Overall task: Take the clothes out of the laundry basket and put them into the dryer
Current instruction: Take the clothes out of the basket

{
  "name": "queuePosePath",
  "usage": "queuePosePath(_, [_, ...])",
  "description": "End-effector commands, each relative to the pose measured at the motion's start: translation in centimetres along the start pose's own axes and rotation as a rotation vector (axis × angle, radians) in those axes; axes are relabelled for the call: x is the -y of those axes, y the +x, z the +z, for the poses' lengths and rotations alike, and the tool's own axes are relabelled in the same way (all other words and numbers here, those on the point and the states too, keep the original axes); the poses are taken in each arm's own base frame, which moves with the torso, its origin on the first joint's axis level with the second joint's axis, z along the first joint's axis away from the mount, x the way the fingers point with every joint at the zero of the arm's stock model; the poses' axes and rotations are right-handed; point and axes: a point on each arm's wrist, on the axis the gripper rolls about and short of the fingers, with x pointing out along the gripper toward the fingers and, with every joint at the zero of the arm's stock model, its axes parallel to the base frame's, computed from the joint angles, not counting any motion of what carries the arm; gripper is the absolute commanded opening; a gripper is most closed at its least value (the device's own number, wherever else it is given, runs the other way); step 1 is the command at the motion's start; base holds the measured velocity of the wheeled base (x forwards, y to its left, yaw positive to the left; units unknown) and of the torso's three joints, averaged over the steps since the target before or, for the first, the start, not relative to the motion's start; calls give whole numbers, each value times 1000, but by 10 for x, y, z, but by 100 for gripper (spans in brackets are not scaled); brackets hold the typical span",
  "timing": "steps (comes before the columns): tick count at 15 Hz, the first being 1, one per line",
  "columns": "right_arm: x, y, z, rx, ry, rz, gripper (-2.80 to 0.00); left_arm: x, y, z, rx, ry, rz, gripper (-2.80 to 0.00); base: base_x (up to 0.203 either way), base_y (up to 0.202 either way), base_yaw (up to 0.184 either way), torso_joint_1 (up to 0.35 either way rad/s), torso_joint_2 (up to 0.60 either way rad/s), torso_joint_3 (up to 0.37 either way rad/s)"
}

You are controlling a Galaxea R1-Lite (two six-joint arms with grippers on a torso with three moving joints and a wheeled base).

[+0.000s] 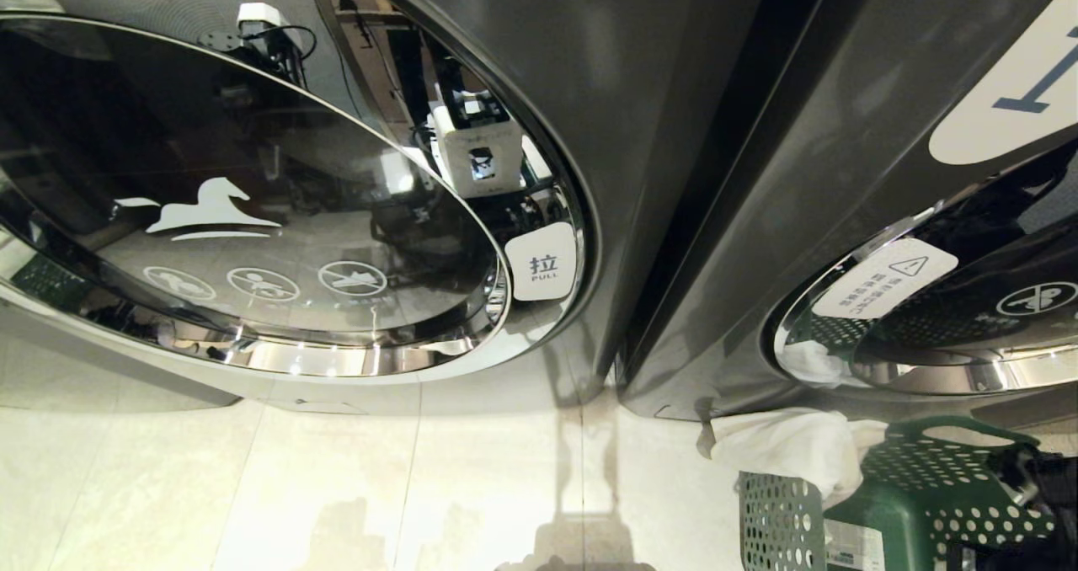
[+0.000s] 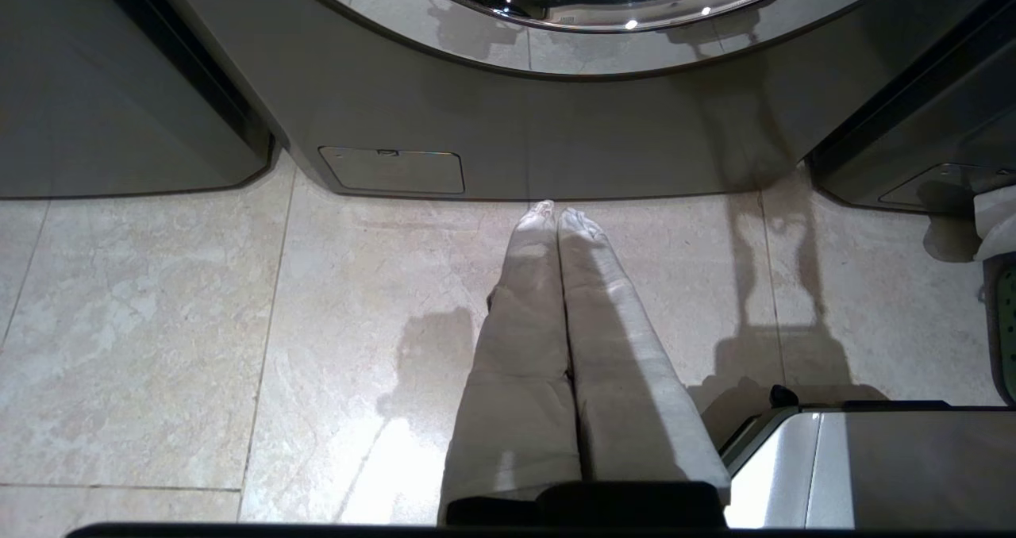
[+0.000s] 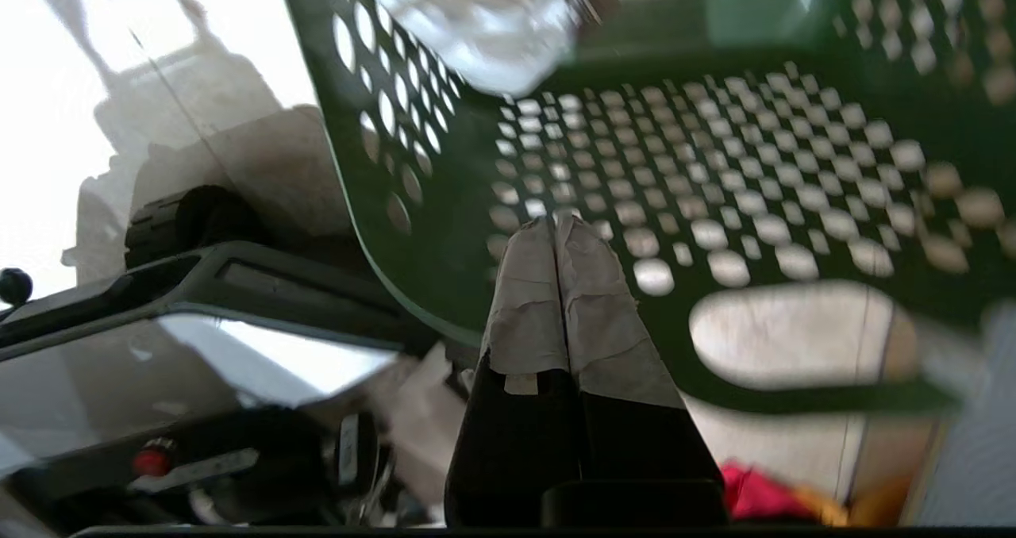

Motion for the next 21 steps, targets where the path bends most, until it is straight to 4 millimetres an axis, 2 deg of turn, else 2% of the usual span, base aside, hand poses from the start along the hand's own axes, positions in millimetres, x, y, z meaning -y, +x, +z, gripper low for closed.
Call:
queuePosePath(1, [-3, 23, 3, 10, -31, 12, -280, 0, 0, 0, 0, -1, 0, -280, 0, 0, 0, 0, 0, 0])
queuePosePath(2, [-3, 28, 4, 19, -66, 32, 0, 0, 0, 0, 0, -1, 0, -280, 0, 0, 0, 0, 0, 0])
queuePosePath(8, [-6, 41, 7, 45, -112, 62, 0, 0, 0, 0, 0, -1, 0, -280, 0, 0, 0, 0, 0, 0])
queuePosePath(16, [-10, 78, 25, 136, -177, 170, 0, 0, 0, 0, 0, 0, 0, -280, 0, 0, 0, 0, 0, 0])
queuePosePath(21, [8, 96, 36, 166, -250, 171, 0, 0, 0, 0, 0, 0, 0, -280, 0, 0, 0, 0, 0, 0])
